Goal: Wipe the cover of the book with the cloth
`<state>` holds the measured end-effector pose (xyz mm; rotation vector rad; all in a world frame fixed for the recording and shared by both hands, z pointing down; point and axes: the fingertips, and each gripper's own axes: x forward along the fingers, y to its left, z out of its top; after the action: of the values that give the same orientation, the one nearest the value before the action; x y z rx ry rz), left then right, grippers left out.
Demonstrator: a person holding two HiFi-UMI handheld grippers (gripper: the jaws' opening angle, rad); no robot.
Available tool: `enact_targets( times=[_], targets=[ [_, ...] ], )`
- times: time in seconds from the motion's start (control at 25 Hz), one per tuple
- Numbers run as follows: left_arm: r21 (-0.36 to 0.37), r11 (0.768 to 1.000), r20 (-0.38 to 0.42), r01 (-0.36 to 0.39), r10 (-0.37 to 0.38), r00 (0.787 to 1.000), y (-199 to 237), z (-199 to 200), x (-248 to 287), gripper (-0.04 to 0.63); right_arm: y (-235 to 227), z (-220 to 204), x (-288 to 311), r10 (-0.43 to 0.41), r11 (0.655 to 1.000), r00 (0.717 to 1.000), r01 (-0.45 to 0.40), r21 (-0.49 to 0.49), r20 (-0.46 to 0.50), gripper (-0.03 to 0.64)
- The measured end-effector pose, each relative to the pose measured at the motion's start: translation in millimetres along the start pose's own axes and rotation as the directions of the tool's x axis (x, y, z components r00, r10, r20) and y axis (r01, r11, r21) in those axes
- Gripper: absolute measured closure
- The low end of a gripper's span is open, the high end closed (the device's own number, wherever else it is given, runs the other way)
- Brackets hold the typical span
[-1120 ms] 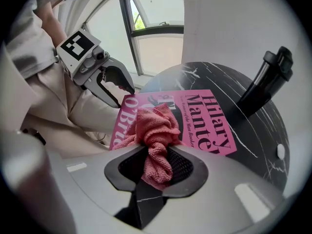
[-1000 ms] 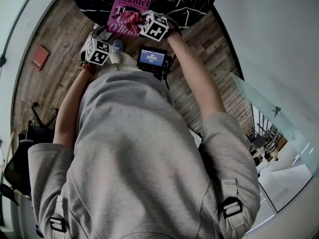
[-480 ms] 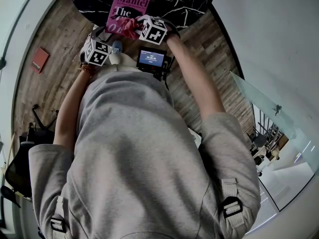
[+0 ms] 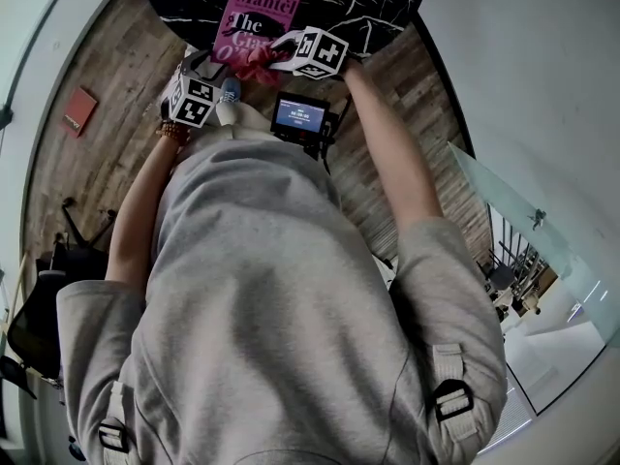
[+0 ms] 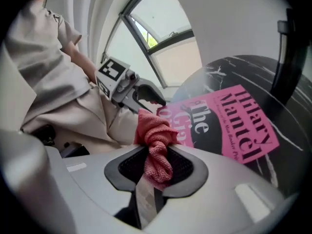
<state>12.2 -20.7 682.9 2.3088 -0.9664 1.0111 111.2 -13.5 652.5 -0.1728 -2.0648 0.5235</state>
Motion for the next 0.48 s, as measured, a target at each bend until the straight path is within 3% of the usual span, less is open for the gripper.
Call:
enact_targets(
  times=[0.08, 0.2, 0.32, 0.48],
  targets=[
    [0.003, 1.000, 0.002, 0.002, -0.002, 1.000, 0, 1, 0, 0.383, -14, 17, -18, -0.044, 0.999, 0.996, 0.044, 0.000, 0.079, 0.494],
    [0.009, 1.000, -0.002, 0.006, -0.006, 1.000, 0, 1, -1, 0.383, -52, 43, -48, -0.198, 0.978, 0.969, 0.206, -0.040, 0.145, 0.494],
    [0.030, 0.999, -0.009, 0.013, -0.013, 1.000, -2, 2, -1, 0.383, -96, 59, -72, -0.361, 0.924, 0.921, 0.374, -0.078, 0.147, 0.492],
    [0.062, 0.998, -0.014, 0.019, -0.018, 1.000, -3, 4, 0, 0.383, -142, 60, -83, -0.456, 0.883, 0.886, 0.462, -0.085, 0.084, 0.492]
  ],
)
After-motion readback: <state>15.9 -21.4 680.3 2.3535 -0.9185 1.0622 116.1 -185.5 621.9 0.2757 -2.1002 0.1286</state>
